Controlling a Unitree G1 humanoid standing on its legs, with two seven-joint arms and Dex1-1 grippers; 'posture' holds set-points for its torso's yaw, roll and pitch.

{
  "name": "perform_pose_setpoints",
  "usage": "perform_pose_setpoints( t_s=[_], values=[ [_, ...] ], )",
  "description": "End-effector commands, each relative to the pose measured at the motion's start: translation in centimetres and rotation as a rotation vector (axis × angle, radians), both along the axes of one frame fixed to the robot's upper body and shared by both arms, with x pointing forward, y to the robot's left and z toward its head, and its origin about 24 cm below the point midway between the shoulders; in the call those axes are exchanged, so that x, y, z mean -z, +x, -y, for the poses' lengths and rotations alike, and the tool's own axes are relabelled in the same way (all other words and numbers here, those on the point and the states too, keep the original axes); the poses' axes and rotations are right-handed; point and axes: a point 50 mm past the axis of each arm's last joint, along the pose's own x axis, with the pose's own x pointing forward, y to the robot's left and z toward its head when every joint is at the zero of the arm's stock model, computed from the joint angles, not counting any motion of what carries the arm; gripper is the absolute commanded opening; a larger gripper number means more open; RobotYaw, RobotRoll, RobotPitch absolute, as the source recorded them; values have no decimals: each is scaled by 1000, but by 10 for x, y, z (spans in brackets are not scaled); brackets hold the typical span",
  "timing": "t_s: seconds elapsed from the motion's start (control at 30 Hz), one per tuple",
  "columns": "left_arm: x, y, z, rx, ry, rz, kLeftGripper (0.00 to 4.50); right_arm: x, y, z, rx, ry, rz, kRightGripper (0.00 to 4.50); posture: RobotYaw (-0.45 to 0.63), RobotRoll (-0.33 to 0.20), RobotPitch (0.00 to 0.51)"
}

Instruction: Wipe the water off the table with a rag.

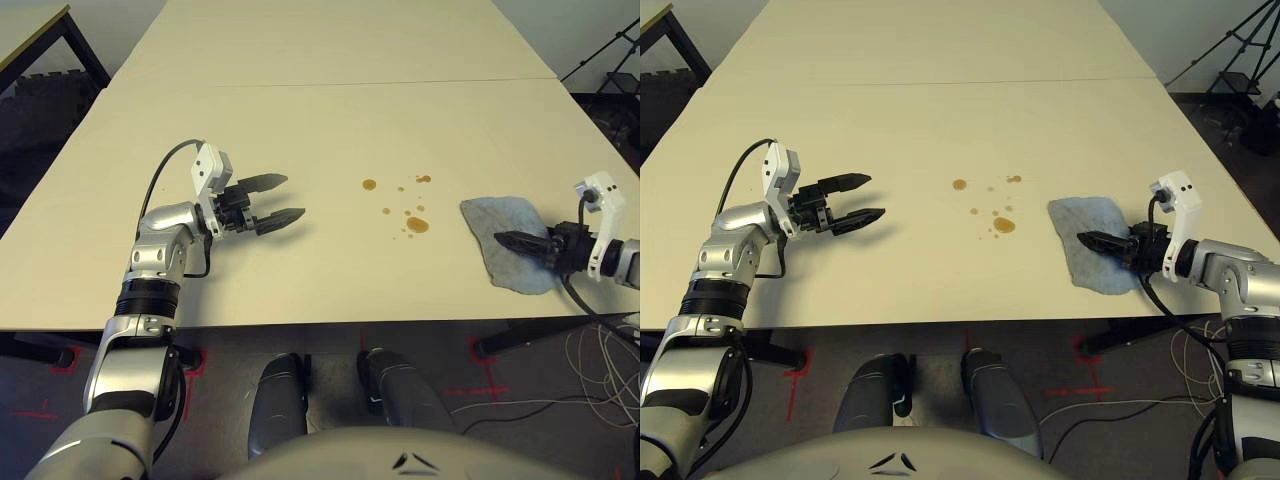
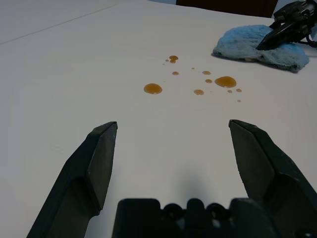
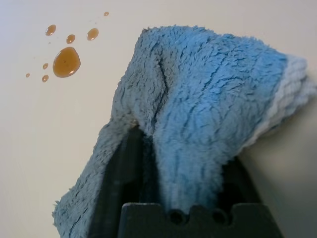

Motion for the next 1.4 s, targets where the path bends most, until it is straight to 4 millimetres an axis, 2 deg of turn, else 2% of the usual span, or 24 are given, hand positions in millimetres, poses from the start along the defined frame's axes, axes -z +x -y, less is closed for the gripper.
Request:
perform_pose_setpoints(
  t_s=[0.03,0.07,0.13,0.4,0.63,0.87,1.07,1.23,1.4],
  values=[
    [0,2,3,7,17,3,4500,15,-8,-3,-7,-4,-85,621,-238,0,136],
    [0,3,3,6,18,4,4500,12,-7,-3,-7,-4,-72,366,-240,0,136],
    [0,3,2,6,20,3,4500,5,-2,-4,4,16,-33,232,-240,0,136],
    [2,4,1,6,28,1,4500,-32,28,-20,95,136,165,212,-240,0,136],
    [3,4,1,5,28,2,4500,-40,56,-32,174,104,251,200,-232,0,128],
    [4,2,1,2,32,5,4500,-38,81,-38,243,40,308,197,-219,0,123],
    [3,1,-1,-3,36,9,4500,-27,93,-45,245,-51,308,197,-208,0,120],
    [3,0,-1,-4,37,10,4500,-9,97,-63,178,-113,263,197,-206,0,123],
    [4,-2,0,-2,39,10,4500,1,100,-88,109,-100,243,197,-204,0,128]
  ],
)
